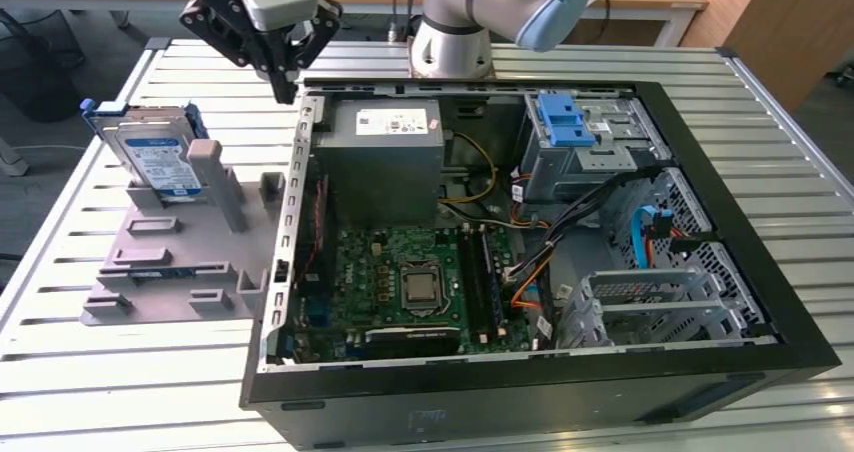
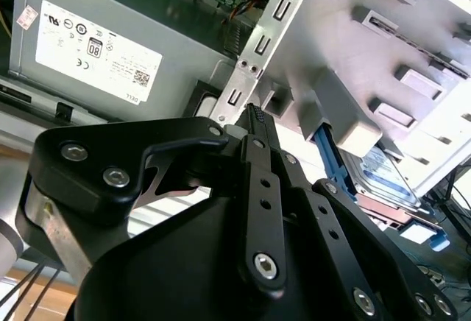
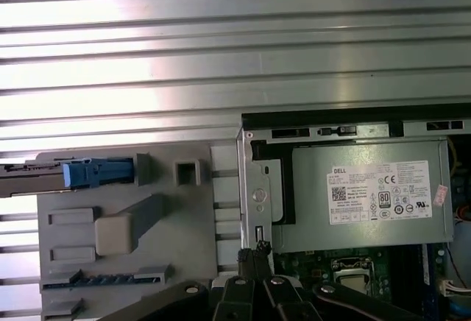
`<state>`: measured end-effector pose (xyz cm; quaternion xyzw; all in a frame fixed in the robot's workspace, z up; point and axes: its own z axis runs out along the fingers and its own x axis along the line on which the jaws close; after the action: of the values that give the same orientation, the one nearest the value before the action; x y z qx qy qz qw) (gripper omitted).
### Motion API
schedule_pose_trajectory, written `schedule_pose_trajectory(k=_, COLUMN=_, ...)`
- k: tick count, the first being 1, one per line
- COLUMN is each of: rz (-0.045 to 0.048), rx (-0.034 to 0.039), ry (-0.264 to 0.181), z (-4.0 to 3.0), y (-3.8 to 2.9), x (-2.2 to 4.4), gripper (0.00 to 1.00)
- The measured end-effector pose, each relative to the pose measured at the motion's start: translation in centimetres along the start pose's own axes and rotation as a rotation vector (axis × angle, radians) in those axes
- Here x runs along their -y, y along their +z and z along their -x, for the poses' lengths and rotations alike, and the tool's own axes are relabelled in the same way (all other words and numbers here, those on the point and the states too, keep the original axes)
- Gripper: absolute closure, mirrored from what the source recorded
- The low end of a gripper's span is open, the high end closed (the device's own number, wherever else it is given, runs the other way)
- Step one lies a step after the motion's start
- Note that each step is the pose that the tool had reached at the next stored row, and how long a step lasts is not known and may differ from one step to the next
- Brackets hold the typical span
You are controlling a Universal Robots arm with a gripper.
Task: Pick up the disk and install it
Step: 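Reach for the disk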
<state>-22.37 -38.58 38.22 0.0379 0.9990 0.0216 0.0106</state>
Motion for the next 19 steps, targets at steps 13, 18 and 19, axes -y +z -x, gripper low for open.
schedule_pose_trajectory(k=13, rz=-0.0002, rx=0.0000, ry=0.000, z=-2.25, y=0.14, x=-0.84, gripper=0.89)
schedule_pose_trajectory(k=18, rz=-0.0001, rx=0.0001, ry=0.000, z=-3.64, y=0.19, x=-1.32, gripper=0.89)
schedule_pose_trajectory(k=19, rz=-0.0001, rx=0.0001, ry=0.000, z=-3.92, y=0.20, x=-1.38, gripper=0.89)
